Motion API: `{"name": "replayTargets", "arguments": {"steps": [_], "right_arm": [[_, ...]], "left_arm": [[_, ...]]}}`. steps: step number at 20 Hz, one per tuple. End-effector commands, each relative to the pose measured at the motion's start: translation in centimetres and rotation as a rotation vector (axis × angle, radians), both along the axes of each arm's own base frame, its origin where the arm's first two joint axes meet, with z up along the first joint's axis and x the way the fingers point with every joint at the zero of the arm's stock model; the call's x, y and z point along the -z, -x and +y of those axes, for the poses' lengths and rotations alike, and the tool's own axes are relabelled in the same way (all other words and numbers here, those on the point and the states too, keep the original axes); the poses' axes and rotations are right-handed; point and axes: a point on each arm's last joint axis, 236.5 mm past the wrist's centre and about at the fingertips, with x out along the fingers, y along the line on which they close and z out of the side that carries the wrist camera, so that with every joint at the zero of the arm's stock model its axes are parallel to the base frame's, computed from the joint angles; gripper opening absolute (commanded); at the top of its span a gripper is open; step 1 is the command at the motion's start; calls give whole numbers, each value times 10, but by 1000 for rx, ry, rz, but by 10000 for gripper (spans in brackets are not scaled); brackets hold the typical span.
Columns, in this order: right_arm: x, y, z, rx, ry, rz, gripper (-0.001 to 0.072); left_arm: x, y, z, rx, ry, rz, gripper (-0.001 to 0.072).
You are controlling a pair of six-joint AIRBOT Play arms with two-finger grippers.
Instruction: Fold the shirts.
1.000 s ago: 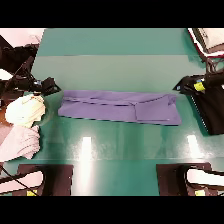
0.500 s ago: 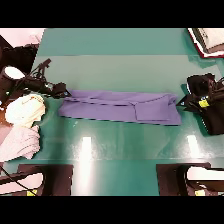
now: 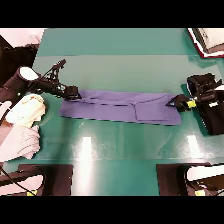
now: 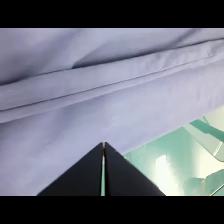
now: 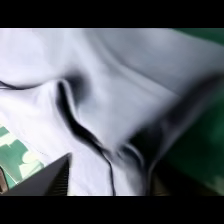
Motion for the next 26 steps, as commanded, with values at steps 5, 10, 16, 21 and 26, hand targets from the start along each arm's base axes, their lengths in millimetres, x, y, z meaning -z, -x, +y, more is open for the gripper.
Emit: {"name": "replayTargets", "arguments": {"steps": [5,10,16,21,26], "right_arm": [[-7,-1,22,-66,-12,-35,17],[-66,-15,26,-60,43,-157,14],[-181,-38,91,-188,56,-300,14],[-263,-44,178,-286,-42,-487,14],[-296,-36,243,-418,-81,-576,14]], "left_arm": [[-1,-2,-4,-10,8,-2,27],[-9,-19,-35,-36,23,-87,26],[2,-42,-148,159,47,-112,26],[57,-36,-201,230,37,-11,26],[72,-44,-195,195,27,14,27]]}}
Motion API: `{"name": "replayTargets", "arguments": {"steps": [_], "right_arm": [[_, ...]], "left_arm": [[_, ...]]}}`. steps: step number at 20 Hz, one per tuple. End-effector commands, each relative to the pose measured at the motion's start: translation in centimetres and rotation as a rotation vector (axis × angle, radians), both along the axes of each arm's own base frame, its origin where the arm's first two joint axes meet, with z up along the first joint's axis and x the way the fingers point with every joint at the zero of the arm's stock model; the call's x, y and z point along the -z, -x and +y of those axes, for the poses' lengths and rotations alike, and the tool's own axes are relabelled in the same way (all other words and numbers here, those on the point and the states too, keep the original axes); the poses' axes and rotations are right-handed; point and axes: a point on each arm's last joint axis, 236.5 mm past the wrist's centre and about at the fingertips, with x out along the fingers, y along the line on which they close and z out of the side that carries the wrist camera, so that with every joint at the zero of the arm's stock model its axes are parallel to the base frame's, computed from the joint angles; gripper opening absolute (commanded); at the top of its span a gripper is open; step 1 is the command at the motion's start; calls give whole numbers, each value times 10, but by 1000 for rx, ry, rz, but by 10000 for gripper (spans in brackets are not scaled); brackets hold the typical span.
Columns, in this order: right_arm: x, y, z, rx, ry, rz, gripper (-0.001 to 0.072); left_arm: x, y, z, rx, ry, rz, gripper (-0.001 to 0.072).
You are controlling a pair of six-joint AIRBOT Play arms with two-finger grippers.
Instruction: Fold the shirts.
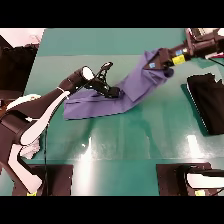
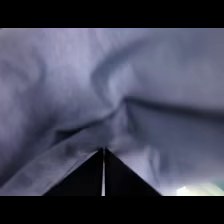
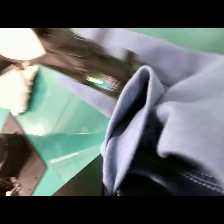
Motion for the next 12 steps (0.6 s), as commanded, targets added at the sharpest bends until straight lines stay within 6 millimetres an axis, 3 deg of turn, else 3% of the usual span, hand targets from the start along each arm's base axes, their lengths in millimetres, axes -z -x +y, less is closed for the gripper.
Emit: {"name": "replayTargets", "arguments": {"steps": [1,5,8,10,12], "right_arm": [[-23,7,48,-86,-28,-46,14],[-20,7,83,-164,-33,-58,14],[-1,12,100,-194,-27,-16,14],[12,13,103,-194,-22,11,14],[19,13,106,-197,-20,18,14]], "left_arm": [[10,-1,-2,-4,-10,20,27],[12,0,1,5,-23,19,27],[6,1,7,28,-53,-3,26],[-6,-5,21,48,-115,-76,26],[-25,-13,47,60,-202,-156,26]]}}
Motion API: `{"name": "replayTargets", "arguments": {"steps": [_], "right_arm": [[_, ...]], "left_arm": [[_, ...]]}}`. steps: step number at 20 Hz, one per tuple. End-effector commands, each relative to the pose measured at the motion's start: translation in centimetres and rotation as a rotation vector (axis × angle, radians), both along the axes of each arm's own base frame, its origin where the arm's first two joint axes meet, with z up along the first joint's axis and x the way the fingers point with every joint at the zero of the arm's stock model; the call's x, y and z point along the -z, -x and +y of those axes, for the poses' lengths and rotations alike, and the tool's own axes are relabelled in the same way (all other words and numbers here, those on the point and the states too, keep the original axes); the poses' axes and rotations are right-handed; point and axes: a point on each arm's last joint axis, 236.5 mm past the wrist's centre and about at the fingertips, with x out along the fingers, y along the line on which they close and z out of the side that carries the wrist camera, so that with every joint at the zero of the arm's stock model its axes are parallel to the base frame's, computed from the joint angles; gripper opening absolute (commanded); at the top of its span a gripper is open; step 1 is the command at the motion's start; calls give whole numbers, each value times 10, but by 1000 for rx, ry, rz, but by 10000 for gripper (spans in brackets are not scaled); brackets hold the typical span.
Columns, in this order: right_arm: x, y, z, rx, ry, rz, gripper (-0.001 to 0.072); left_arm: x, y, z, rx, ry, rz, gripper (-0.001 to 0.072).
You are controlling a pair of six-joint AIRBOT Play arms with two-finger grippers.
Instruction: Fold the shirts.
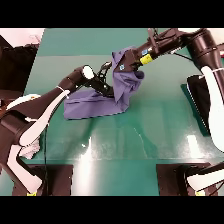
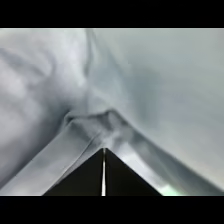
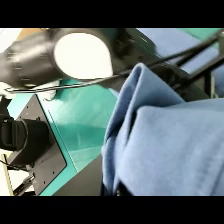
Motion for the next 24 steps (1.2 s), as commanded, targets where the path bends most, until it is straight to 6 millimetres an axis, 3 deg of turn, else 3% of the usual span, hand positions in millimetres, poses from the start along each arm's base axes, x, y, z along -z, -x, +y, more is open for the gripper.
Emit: {"name": "replayTargets", "arguments": {"steps": [1,5,8,10,13,16,19,21,22,24], "right_arm": [[13,2,10,-11,1,13,14],[11,3,21,-16,-10,-9,13],[14,3,34,-20,-22,-18,13],[24,5,48,-33,-21,-6,13],[50,7,78,-60,-20,0,14],[81,-2,116,-45,-39,-26,16],[105,-3,174,-82,-119,-102,46],[96,-3,217,-84,-224,-168,458],[87,-4,231,-49,-274,-169,568],[84,1,230,-23,-282,-153,575]], "left_arm": [[-25,-10,45,22,-139,-101,26],[-67,-21,141,-88,-199,-75,26],[-110,-24,214,-202,-204,-100,27],[-137,-19,252,-266,-208,-130,27],[-168,-10,291,-350,-208,-168,27],[-188,-4,301,-381,-197,-209,28],[-194,-5,295,-381,-167,-221,27],[-198,-7,287,-378,-125,-226,28],[-199,-7,284,-374,-114,-224,27],[-199,-6,284,-359,-122,-228,28]]}}
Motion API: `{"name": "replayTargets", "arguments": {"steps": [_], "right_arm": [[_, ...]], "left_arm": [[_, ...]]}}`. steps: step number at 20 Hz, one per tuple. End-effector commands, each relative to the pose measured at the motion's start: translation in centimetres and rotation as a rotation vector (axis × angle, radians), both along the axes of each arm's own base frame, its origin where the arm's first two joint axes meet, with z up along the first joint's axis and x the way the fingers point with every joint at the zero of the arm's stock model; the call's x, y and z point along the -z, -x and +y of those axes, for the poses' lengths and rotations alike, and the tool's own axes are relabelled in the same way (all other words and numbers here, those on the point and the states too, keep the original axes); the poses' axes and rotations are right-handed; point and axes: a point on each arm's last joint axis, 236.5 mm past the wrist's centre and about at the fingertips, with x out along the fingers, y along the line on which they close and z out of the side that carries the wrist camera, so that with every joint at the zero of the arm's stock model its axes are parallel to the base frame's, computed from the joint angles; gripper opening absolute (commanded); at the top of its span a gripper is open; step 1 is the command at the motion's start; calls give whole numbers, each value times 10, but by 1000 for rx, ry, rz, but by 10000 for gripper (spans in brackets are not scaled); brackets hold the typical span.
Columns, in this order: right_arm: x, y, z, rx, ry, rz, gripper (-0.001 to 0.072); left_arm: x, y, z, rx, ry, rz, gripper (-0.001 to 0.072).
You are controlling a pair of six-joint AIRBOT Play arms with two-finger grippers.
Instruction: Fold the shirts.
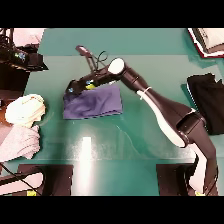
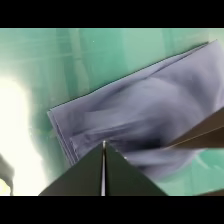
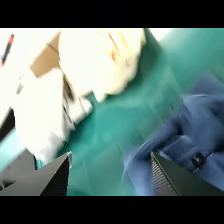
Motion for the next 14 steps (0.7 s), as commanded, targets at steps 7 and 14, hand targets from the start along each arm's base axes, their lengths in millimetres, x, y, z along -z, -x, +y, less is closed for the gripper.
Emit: {"name": "replayTargets", "arguments": {"steps": [7,14], "right_arm": [[22,-13,-129,70,205,48,572],[89,-30,-271,340,280,411,707]], "left_arm": [[14,9,-5,32,15,40,28],[43,16,-10,28,45,106,27]]}}
